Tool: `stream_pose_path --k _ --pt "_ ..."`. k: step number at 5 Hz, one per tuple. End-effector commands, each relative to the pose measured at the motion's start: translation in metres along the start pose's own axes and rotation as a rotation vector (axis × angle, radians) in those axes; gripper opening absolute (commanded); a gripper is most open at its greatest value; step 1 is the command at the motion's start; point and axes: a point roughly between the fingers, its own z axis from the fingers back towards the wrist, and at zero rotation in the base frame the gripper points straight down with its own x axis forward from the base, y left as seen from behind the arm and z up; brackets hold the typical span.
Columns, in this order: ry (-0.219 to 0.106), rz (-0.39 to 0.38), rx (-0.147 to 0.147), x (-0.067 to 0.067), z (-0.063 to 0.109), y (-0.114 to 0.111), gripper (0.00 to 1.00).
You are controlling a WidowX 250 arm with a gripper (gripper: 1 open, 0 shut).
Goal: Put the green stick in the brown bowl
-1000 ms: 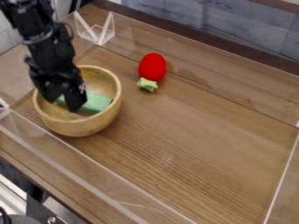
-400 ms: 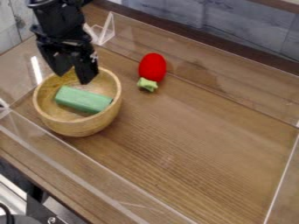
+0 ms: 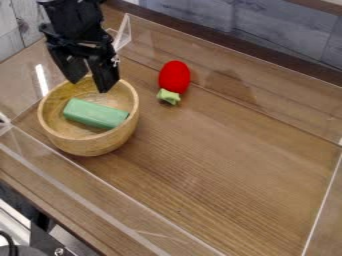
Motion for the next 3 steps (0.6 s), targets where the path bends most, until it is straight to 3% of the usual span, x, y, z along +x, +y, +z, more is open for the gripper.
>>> stream_pose_path --k 1,2,3 --pt "-0.043 -0.033 0.024 0.013 0.008 -0.011 1.0" --pt "-0.042 -0.062 0.022 0.024 0.006 -0.026 1.0" --pt "-0.037 -0.122 0.016 0.027 0.014 -0.042 1.0"
